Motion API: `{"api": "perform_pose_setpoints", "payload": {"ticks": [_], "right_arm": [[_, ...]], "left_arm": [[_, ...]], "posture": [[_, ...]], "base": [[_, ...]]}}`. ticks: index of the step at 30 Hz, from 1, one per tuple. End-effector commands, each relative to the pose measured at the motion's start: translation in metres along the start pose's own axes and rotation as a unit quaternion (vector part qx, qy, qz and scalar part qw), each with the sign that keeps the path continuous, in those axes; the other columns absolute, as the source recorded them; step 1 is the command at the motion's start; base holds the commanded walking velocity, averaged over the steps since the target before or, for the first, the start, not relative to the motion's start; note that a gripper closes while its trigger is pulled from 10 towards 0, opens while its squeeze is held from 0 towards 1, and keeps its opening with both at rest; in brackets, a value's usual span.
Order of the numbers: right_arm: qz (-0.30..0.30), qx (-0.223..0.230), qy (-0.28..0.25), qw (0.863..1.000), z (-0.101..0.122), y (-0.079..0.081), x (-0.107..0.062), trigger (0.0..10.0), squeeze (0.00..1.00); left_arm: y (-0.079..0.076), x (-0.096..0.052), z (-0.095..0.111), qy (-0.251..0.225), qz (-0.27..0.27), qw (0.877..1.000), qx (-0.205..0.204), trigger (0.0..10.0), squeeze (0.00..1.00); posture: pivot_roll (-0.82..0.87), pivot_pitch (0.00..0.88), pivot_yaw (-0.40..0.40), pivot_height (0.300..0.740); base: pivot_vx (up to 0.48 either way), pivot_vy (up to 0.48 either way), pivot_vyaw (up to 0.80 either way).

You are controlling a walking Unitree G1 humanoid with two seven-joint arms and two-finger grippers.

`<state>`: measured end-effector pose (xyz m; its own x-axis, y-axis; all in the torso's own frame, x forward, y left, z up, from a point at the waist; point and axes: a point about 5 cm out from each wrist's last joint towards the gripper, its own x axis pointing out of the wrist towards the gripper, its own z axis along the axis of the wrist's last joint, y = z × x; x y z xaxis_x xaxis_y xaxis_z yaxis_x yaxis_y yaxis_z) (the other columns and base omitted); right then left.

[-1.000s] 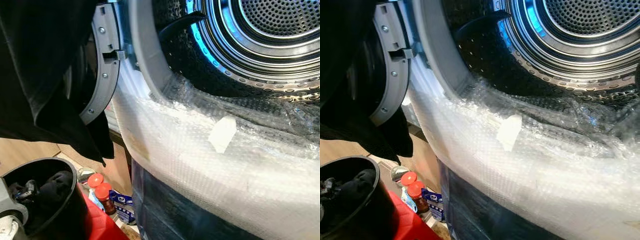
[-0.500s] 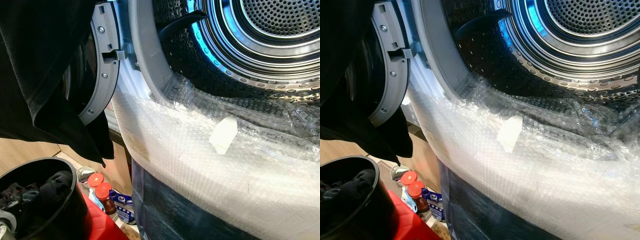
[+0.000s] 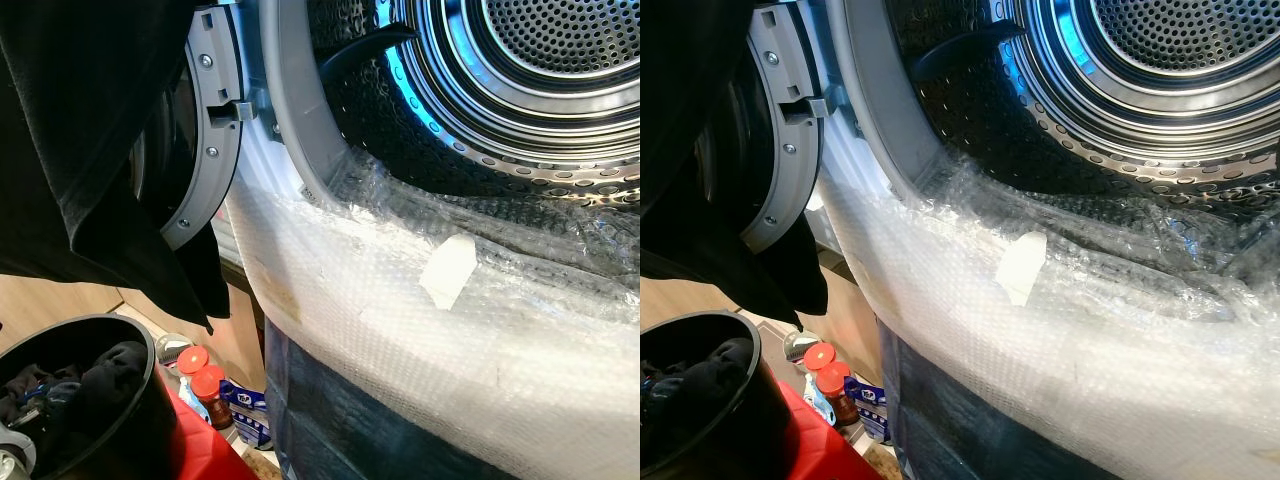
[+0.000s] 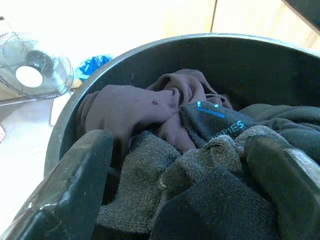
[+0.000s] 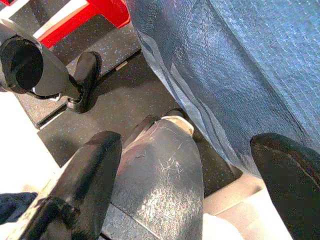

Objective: Clothes washing

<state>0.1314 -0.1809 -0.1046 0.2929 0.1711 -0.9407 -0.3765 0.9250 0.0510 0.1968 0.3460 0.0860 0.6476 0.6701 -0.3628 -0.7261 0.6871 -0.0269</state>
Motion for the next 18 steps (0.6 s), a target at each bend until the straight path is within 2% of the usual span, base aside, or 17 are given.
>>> {"api": "perform_pose_setpoints", "payload": {"ticks": [1,6,11,12,13,14,18], "right_arm": [[0.013,-0.005,0.030,0.999,-0.016,0.007,0.000,10.0,0.00],[0.015,-0.007,0.024,1.000,-0.012,0.009,0.001,10.0,0.00],[0.014,-0.010,0.022,1.000,-0.011,0.008,0.001,10.0,0.00],[0.014,-0.011,0.023,1.000,-0.011,0.007,0.001,10.0,0.00],[0.013,-0.012,0.024,1.000,-0.011,0.007,0.001,10.0,0.00],[0.012,-0.012,0.024,1.000,-0.011,0.006,0.001,10.0,0.00],[0.011,-0.010,0.022,1.000,-0.010,0.003,0.000,10.0,0.00]], "left_arm": [[0.000,-0.001,0.002,-0.006,-0.006,1.000,0.024,10.0,0.00],[-0.005,-0.002,-0.005,0.004,-0.012,1.000,0.026,10.0,0.00],[-0.008,-0.002,-0.004,0.000,-0.024,0.999,0.030,10.0,0.00],[-0.009,-0.002,-0.004,0.001,-0.028,0.999,0.031,5.0,0.00],[-0.010,-0.002,-0.004,0.001,-0.029,0.999,0.032,5.0,0.00],[-0.011,-0.003,-0.004,-0.001,-0.033,0.999,0.036,0.0,0.00],[-0.016,-0.005,-0.005,-0.004,-0.043,0.999,0.024,0.0,0.00]], "posture": [[0.08,0.000,0.035,0.740],[0.08,0.000,0.038,0.740],[0.08,0.000,0.035,0.740],[0.08,0.000,0.031,0.740],[0.08,0.000,0.031,0.740],[0.08,0.000,0.028,0.740],[0.08,0.000,0.024,0.740]], "base": [[0.000,0.000,0.00],[0.000,0.000,0.00],[0.000,0.000,0.00],[0.000,0.000,0.00],[0.000,0.000,0.00],[0.000,0.000,0.00],[0.000,0.000,0.00]]}}
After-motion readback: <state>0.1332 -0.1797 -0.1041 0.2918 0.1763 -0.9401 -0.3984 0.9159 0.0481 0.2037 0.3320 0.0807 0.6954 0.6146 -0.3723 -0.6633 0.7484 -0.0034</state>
